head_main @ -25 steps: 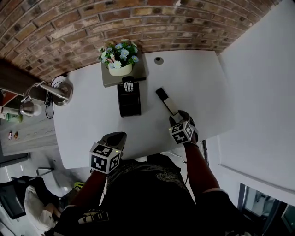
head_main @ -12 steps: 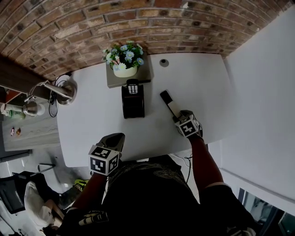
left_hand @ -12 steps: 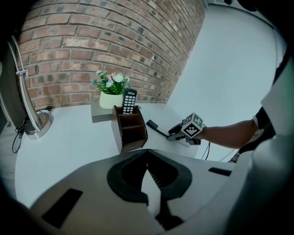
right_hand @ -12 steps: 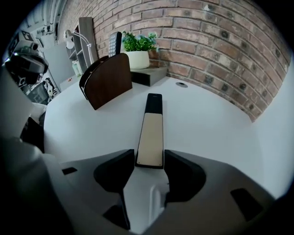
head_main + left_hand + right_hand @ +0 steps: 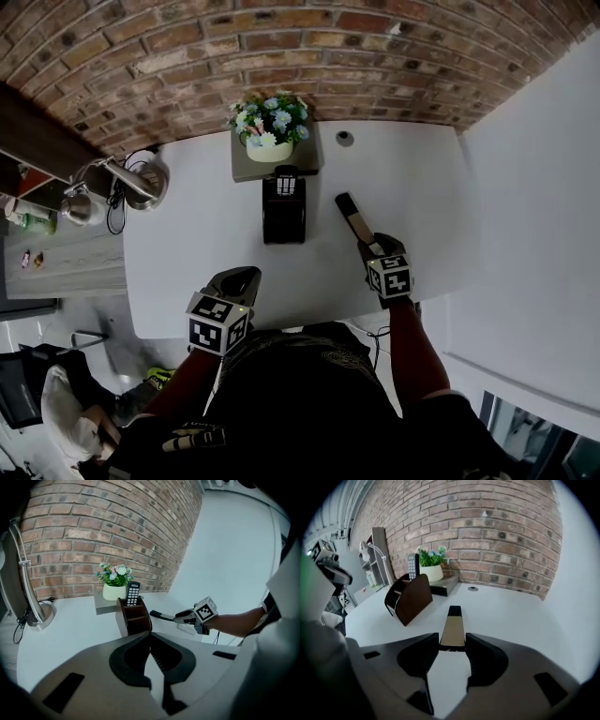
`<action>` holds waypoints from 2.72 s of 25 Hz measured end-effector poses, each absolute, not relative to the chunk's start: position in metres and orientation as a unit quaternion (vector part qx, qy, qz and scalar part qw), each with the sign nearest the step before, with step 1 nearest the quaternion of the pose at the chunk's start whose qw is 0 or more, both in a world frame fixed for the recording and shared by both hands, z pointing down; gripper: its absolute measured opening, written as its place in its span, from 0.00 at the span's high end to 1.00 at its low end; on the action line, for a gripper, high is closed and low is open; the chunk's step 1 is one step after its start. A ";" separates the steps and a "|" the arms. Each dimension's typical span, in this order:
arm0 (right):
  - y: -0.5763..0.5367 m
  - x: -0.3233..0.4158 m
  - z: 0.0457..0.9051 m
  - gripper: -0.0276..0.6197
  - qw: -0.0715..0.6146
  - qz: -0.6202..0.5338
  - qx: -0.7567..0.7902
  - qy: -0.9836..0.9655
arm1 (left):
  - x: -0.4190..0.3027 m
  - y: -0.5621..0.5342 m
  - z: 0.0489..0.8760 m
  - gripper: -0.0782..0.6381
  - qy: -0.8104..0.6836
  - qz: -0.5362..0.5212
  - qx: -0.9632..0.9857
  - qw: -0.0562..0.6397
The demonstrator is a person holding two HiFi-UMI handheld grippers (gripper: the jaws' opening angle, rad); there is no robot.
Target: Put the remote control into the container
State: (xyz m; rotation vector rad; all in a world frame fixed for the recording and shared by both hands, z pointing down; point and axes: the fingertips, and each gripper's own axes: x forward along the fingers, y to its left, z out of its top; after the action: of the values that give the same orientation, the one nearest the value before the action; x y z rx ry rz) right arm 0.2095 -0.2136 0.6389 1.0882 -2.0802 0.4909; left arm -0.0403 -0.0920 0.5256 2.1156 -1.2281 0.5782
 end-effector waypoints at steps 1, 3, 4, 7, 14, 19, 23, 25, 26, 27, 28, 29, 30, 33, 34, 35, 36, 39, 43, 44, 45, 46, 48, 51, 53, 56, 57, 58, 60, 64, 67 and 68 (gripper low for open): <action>-0.212 0.207 0.627 0.67 0.345 0.192 0.431 -0.811 | -0.041 -0.093 0.524 0.88 -0.465 0.216 0.802 0.306; -0.210 0.204 0.607 0.68 0.319 0.186 0.445 -0.816 | -0.040 -0.095 0.521 0.88 -0.461 0.212 0.808 0.301; -0.209 0.203 0.598 0.68 0.308 0.182 0.452 -0.817 | -0.039 -0.096 0.520 0.88 -0.457 0.211 0.811 0.299; -0.205 0.199 0.572 0.68 0.283 0.169 0.467 -0.820 | -0.035 -0.097 0.516 0.88 -0.446 0.208 0.821 0.290; -0.187 0.187 0.541 0.69 0.267 0.171 0.470 -0.824 | -0.025 -0.092 0.510 0.88 -0.429 0.199 0.837 0.276; -0.180 0.185 0.533 0.70 0.267 0.168 0.479 -0.820 | -0.029 -0.086 0.511 0.88 -0.426 0.197 0.838 0.278; -0.180 0.184 0.523 0.70 0.267 0.169 0.482 -0.817 | -0.036 -0.085 0.510 0.88 -0.432 0.193 0.836 0.279; -0.182 0.180 0.516 0.71 0.263 0.168 0.480 -0.820 | -0.040 -0.085 0.509 0.88 -0.437 0.189 0.834 0.279; -0.183 0.178 0.511 0.71 0.264 0.166 0.480 -0.820 | -0.042 -0.085 0.508 0.88 -0.439 0.187 0.834 0.279; -0.185 0.176 0.506 0.71 0.263 0.164 0.480 -0.821 | -0.043 -0.085 0.507 0.88 -0.440 0.186 0.833 0.279; -0.187 0.175 0.500 0.71 0.258 0.160 0.482 -0.822 | -0.044 -0.084 0.507 0.88 -0.442 0.184 0.833 0.278; -0.190 0.174 0.492 0.72 0.250 0.153 0.488 -0.822 | -0.044 -0.084 0.506 0.88 -0.443 0.182 0.833 0.278; -0.194 0.173 0.484 0.95 0.241 0.145 0.495 -0.822 | -0.045 -0.084 0.506 0.88 -0.444 0.181 0.832 0.279; -0.205 0.168 0.472 0.95 0.250 0.122 0.495 -0.823 | -0.046 -0.083 0.507 0.88 -0.445 0.178 0.832 0.280; -0.207 0.166 0.478 0.95 0.267 0.118 0.488 -0.823 | -0.047 -0.082 0.507 0.88 -0.446 0.176 0.832 0.280; -0.208 0.165 0.489 0.95 0.289 0.117 0.479 -0.820 | -0.049 -0.082 0.507 0.88 -0.448 0.174 0.831 0.280; -0.208 0.166 0.503 0.95 0.313 0.120 0.471 -0.816 | -0.050 -0.082 0.506 0.88 -0.449 0.172 0.831 0.280; -0.198 0.173 0.551 0.95 0.370 0.128 0.457 -0.799 | -0.055 -0.080 0.507 0.88 -0.454 0.170 0.828 0.281; -0.172 0.174 0.594 0.95 0.401 0.145 0.433 -0.794 | -0.060 -0.076 0.514 0.88 -0.461 0.176 0.820 0.291; -0.167 0.170 0.599 0.95 0.409 0.145 0.419 -0.798 | -0.062 -0.076 0.515 0.88 -0.462 0.178 0.818 0.293; -0.163 0.165 0.604 0.95 0.420 0.138 0.402 -0.802 | -0.063 -0.075 0.516 0.88 -0.463 0.180 0.817 0.295; -0.160 0.159 0.610 0.95 0.434 0.124 0.381 -0.807 | -0.063 -0.075 0.517 0.88 -0.464 0.181 0.815 0.296; -0.157 0.149 0.623 0.94 0.471 0.086 0.336 -0.811 | -0.065 -0.074 0.519 0.88 -0.466 0.183 0.813 0.298; -0.158 0.139 0.648 0.78 0.528 0.045 0.267 -0.805 | -0.066 -0.073 0.520 0.88 -0.471 0.184 0.809 0.301; -0.161 0.134 0.662 0.71 0.553 0.033 0.235 -0.799 | -0.066 -0.070 0.521 0.88 -0.472 0.187 0.806 0.305; -0.168 0.130 0.676 0.69 0.572 0.037 0.206 -0.793 | -0.063 -0.062 0.525 0.88 -0.459 0.205 0.803 0.319; -0.171 0.128 0.679 0.69 0.576 0.042 0.198 -0.792 | -0.062 -0.059 0.527 0.88 -0.453 0.214 0.802 0.325; -0.172 0.127 0.682 0.69 0.580 0.048 0.188 -0.792 | -0.062 -0.056 0.529 0.88 -0.449 0.221 0.801 0.329; -0.171 0.124 0.687 0.68 0.588 0.055 0.162 -0.790 | -0.064 -0.052 0.531 0.88 -0.451 0.225 0.796 0.336; -0.168 0.122 0.696 0.68 0.611 0.051 0.116 -0.781 | -0.071 -0.049 0.533 0.88 -0.466 0.214 0.783 0.351; -0.167 0.124 0.701 0.68 0.626 0.048 0.101 -0.772 | -0.077 -0.050 0.533 0.88 -0.476 0.211 0.777 0.355; -0.167 0.124 0.703 0.68 0.630 0.048 0.099 -0.769 | -0.079 -0.050 0.533 0.88 -0.478 0.210 0.775 0.356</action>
State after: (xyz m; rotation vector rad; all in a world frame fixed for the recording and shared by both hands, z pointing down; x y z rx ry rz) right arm 0.1241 -0.1669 0.7027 0.2263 -1.7598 0.1109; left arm -0.0786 -0.0501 0.5334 2.0009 -1.2350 0.5434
